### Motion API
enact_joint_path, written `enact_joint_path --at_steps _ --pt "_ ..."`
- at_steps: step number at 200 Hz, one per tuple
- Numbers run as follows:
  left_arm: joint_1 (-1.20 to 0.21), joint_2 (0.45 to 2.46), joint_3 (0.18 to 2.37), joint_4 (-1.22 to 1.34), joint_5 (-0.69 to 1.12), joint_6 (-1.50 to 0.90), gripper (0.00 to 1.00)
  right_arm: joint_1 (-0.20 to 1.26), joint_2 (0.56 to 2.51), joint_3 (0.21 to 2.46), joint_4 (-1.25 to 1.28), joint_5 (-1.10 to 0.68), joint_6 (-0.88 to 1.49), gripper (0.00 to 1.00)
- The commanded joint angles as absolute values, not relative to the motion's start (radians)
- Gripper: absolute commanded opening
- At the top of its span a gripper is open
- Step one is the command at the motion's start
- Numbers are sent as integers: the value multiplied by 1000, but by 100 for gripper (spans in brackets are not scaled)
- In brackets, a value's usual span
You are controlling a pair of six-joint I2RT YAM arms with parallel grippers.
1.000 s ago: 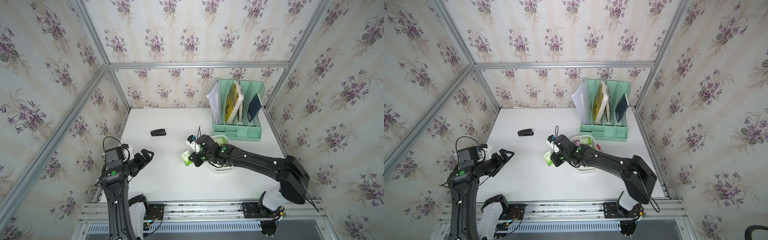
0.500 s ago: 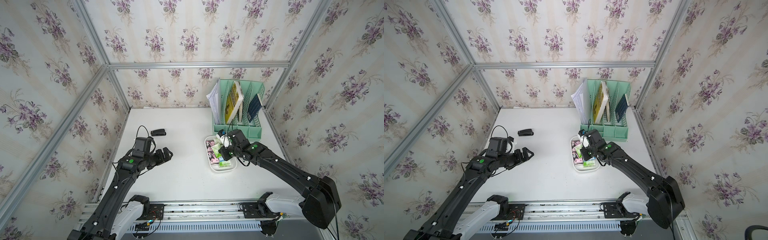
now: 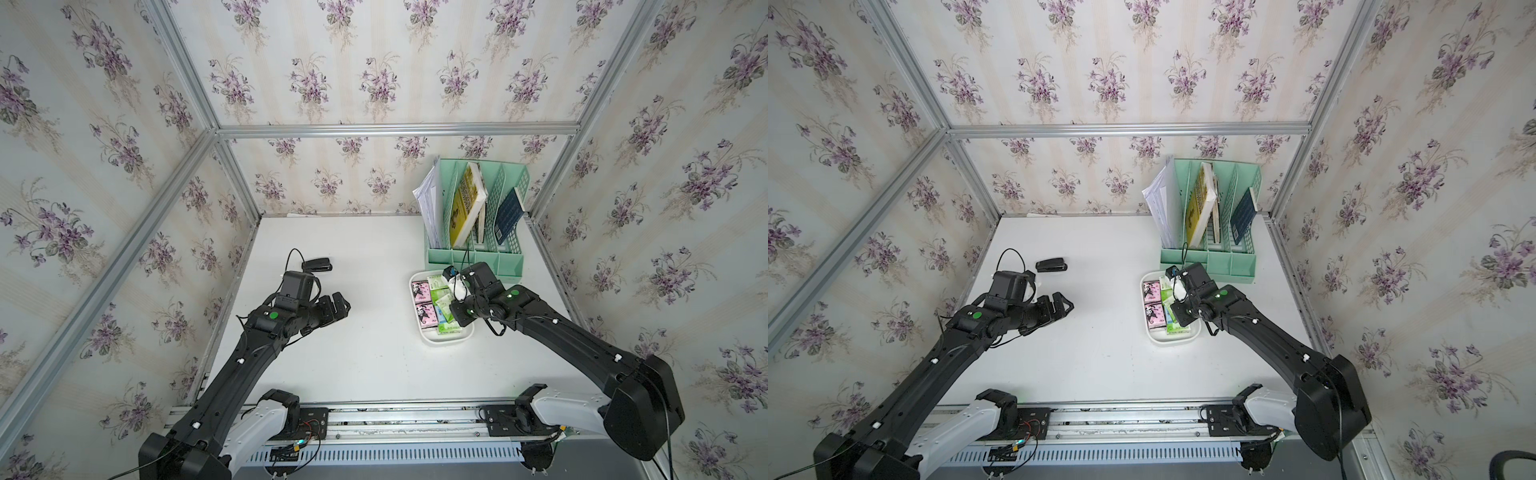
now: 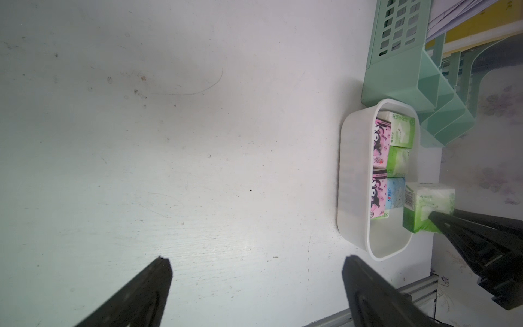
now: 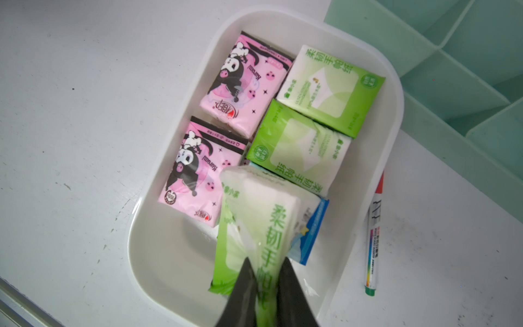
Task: Put the pocket tissues into the storage box
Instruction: Place the pocket tissues in the storage box.
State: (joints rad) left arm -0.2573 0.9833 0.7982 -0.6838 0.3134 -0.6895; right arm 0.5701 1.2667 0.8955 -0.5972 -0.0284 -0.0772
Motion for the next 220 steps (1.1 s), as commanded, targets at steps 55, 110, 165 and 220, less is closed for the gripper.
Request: enact_joint_path --at_steps 55,110,165,220 --pt "-259 998 790 -652 304 -675 99 569 1316 946 -571 -55 9 60" --pt "-259 996 790 -659 299 -676 99 569 1372 933 -566 -54 50 64" --pt "-262 1002 792 -655 296 -683 99 572 1407 940 -557 -27 58 66" --pt "-265 1000 791 -658 291 -680 99 579 1401 933 -548 -19 42 58"
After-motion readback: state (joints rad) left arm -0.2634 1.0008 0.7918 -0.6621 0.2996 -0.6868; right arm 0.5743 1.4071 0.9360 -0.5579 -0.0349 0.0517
